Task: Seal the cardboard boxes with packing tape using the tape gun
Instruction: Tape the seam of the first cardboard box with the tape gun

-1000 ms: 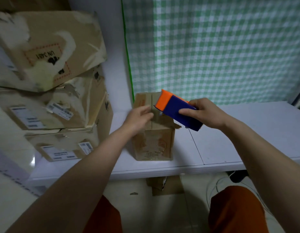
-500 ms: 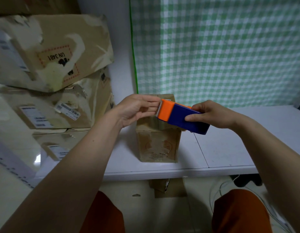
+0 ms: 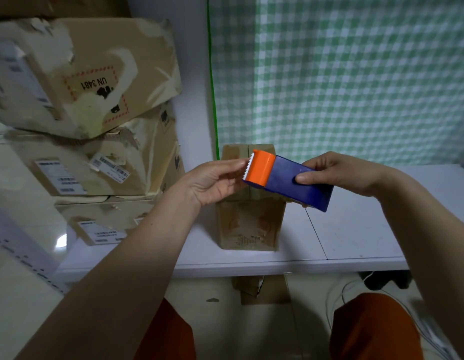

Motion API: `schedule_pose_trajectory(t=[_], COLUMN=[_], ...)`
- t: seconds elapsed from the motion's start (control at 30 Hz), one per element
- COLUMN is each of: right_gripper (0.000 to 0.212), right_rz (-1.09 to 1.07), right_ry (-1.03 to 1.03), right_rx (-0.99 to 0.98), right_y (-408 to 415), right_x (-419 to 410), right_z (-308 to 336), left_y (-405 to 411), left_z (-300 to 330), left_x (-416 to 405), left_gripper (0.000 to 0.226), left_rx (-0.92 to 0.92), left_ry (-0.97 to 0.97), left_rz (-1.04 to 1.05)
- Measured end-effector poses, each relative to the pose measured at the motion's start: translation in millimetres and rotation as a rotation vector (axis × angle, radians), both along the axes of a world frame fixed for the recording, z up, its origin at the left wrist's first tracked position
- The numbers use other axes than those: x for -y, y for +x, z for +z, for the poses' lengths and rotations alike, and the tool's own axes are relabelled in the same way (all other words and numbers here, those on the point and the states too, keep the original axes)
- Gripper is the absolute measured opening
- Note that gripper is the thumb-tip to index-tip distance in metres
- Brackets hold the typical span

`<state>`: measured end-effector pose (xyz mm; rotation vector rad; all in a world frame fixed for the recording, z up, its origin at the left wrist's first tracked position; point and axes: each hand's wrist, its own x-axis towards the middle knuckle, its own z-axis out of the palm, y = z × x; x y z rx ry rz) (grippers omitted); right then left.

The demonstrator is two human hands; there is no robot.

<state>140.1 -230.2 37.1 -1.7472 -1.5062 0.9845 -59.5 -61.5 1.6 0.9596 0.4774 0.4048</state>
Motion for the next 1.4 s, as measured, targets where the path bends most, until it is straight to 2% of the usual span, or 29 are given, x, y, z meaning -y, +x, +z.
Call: schedule_pose_trajectory(t=[0.17,0.3,0.47,0.57,0.77,0.87,0.97,1.07,1.2,1.3,1.4], right_gripper=[0.044,0.034,0.052,0.056,0.053,0.041,0.034,0.034,0.037,0.032,0.031], right_rz=[0.014,-0.012,-0.050,-0.054,-0.085,-0.109,-0.118,-0.107,-0.093,-0.090,-0.081], right_ry=[-0.047,-0.046,-0.090,-0.137,-0.197,-0.188,-0.190,-0.196,-0.218,-0.235,-0.237], right_rx=[0.023,0.004,0.111,0.181,0.286,0.307,0.335,0.362,0.447,0.472,0.467], right_y=[-12,-24,-28,-25,-25,-31,-35,-40,-46,-49,-50], right_x=[-6,-13,-22,-18,-22,-27,-31,-37,-46,-51,-52], right_z=[4,10,14,14,19,16,16,18,20,18,17], left_y=[4,2,0,-15,-21,-18,-21,-23,-20,-19,-17], left_z=[-6,-9,-22,-32,-46,-51,-56,-61,-67,-74,-81], left_x=[3,-3,-1,-6,-2,0,5,7,9,11,10], left_gripper=[0.012,0.007,0.006,0.007,0.008,0.007,0.003,0.009,0.003,0.006,0.011], left_rx=[-0.082,-0.125,-0.198,-0.217,-0.378,-0.439,-0.470,-0.487,-0.501,-0.532,-0.549], left_ry=[0.123,0.192,0.197,0.187,0.308,0.322,0.374,0.410,0.373,0.354,0.441], left_rz=[0.160,0.284,0.382,0.529,0.684,0.788,0.825,0.854,0.844,0.852,0.878])
